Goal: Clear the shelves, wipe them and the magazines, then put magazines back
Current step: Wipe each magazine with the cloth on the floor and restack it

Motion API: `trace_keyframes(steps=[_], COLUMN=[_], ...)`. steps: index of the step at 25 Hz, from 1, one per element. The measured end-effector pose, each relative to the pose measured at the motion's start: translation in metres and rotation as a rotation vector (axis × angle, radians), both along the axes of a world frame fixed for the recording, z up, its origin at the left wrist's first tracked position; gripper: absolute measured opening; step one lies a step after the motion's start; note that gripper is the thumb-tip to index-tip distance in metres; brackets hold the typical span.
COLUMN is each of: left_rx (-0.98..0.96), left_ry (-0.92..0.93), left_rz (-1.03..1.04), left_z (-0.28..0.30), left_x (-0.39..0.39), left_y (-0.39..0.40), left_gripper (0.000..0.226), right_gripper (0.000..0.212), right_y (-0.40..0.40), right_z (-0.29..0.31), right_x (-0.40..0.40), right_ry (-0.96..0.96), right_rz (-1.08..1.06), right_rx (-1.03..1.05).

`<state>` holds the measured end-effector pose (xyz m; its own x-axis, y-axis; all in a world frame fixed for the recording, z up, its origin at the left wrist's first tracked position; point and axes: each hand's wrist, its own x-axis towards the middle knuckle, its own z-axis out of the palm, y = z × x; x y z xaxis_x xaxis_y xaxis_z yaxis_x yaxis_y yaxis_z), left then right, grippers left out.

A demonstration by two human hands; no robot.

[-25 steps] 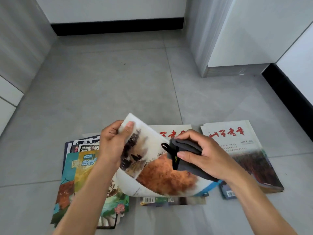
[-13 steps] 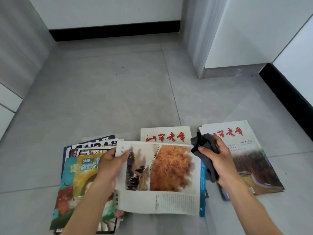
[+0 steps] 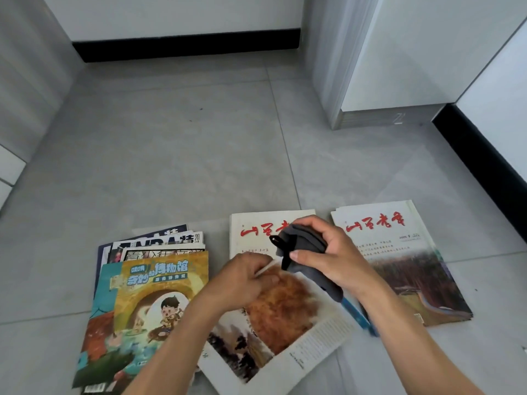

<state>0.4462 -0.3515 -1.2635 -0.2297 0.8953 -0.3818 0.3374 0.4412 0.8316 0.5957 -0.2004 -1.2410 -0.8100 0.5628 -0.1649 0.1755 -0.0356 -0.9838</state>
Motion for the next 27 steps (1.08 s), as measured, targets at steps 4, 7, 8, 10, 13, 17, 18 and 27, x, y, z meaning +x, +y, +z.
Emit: trace_keyframes(steps=[4,7,8,10,13,17,18,27], left_rx=[0.053,0.0,-0.006,0.029,0.083,0.129,0.128,-0.127], left_ry=[-0.216,-0.175,-0.169,-0.21,-0.226,-0.21,-0.218,-0.153], left_rz=[0.427,0.371,0.311,0.301,0.434,0.695,0.757,0.845], left_z=[-0.003,-0.004,-0.005,-0.008,0.0,0.007,0.004,-0.048], left_x=[-0.021,-0.027,-0.022,-0.011,-0.012,-0.034,-0.038,0.015], left_y=[-0.023,-0.024,-0.021,-0.016,-0.015,-0.023,-0.025,-0.018], left_gripper=[0.008,0.009,0.008,0.008,0.01,0.018,0.018,0.023], right_gripper=[0.043,0.041,0.039,0.039,0.042,0.049,0.049,0.056], right_y=[0.009,0.003,0.001,-0.003,0.001,0.008,0.01,-0.094], right_z=[-0.012,-0.014,-0.014,-0.005,-0.001,-0.024,-0.032,-0.119], right_x=[0.035,0.039,0.031,0.014,0.016,0.058,0.065,0.025], right_ry=[-0.133,-0.182,-0.149,-0.074,-0.072,-0.26,-0.281,-0.385], right_rz=[0.059,0.089,0.072,0.023,0.064,0.056,-0.083,0.238], right_rx=[0.031,0.083,0.091,0.084,0.129,0.183,0.235,1.174])
